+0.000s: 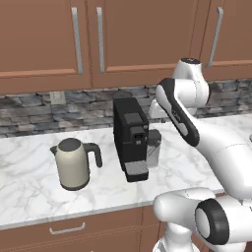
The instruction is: Navigate to the stove.
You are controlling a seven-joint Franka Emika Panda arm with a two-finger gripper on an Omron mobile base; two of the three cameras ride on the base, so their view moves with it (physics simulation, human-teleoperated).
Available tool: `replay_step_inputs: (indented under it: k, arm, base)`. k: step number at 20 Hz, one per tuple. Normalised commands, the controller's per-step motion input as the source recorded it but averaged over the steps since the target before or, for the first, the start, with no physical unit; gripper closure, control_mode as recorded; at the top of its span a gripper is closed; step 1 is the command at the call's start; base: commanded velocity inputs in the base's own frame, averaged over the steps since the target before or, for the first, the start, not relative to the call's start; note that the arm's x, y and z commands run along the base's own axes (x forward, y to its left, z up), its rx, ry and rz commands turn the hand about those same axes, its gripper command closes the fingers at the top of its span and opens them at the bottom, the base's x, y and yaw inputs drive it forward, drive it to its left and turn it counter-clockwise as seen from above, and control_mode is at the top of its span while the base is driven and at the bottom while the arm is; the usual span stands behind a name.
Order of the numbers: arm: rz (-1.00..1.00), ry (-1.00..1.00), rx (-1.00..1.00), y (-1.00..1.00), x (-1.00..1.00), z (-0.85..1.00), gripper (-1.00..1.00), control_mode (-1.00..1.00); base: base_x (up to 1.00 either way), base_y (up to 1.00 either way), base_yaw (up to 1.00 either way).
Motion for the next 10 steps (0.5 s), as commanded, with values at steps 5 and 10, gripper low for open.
replay_step_inputs:
  k: [5, 10]
  arm:
    - [0.0, 0.0, -0.01, 0.02, -0.33, -0.16, -1.0, -1.0]
    - [0.0, 0.0, 0.0, 0.0, -0.73, -0.47, -1.0, -1.0]
  base:
    - [0.0, 0.0, 0.0]
    - [0.0, 0.0, 0.0]
